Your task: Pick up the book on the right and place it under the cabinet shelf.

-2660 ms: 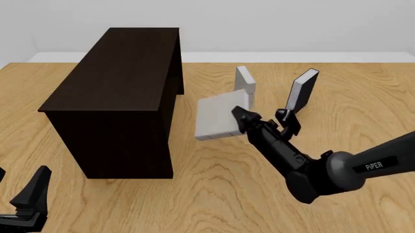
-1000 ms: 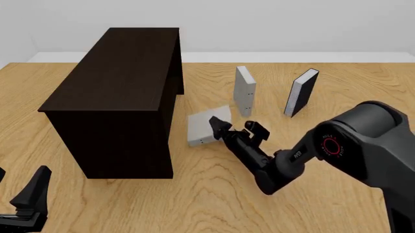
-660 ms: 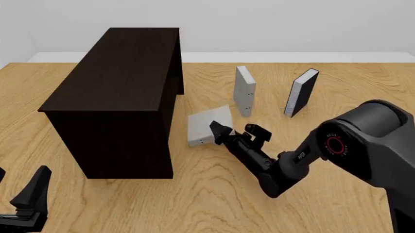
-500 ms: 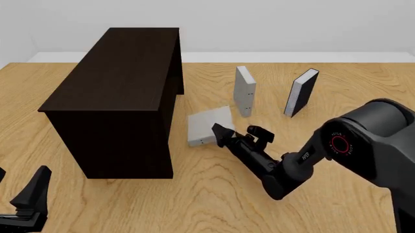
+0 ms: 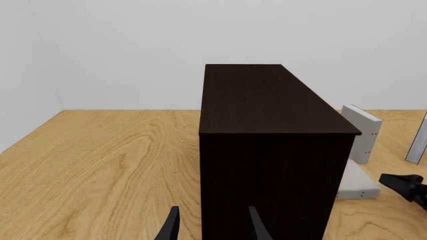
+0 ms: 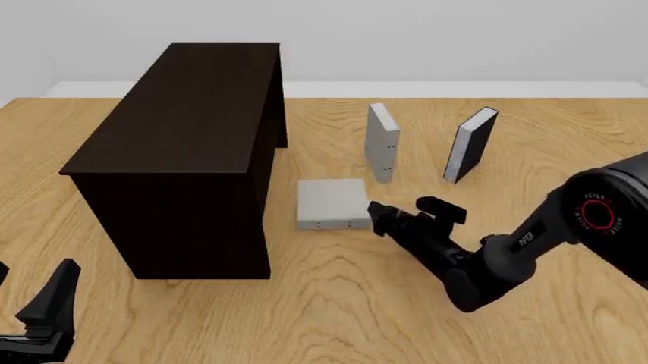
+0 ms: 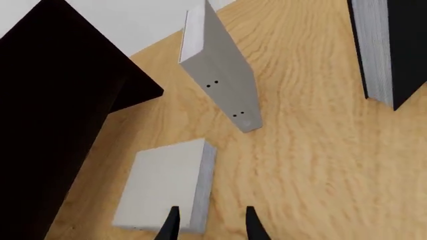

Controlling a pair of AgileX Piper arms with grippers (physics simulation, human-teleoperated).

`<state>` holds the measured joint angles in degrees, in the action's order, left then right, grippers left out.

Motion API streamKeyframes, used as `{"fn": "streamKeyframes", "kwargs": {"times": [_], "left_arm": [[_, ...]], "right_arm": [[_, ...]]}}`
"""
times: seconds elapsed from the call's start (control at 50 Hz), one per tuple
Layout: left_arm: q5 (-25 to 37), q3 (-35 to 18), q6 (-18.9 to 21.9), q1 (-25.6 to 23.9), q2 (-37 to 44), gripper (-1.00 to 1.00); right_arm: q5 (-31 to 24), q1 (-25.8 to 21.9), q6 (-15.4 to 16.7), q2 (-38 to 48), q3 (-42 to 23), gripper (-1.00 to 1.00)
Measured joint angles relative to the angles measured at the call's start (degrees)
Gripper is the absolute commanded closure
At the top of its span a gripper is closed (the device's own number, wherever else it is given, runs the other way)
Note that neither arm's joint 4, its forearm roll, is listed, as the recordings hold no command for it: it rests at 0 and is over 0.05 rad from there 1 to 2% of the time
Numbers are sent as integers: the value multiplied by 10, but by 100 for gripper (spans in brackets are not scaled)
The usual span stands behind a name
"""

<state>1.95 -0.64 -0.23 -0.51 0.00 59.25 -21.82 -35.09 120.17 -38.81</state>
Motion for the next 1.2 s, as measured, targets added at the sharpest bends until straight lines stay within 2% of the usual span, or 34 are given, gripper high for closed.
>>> {"fn": "streamKeyframes", "kwargs": {"times": [0.42, 0.7, 0.9, 1.2], "left_arm": [[-2, 2, 0, 0, 0, -100], [-5, 0, 1, 1, 0, -100], [-8, 0, 2, 1, 0, -100], [-8, -2, 3, 2, 0, -100]], "right_arm": [[-148, 42, 154, -107, 18, -100], [-194, 55, 230, -152, 28, -100], [-203, 61, 257, -169, 41, -100], [-210, 61, 272, -166, 37, -100]]}}
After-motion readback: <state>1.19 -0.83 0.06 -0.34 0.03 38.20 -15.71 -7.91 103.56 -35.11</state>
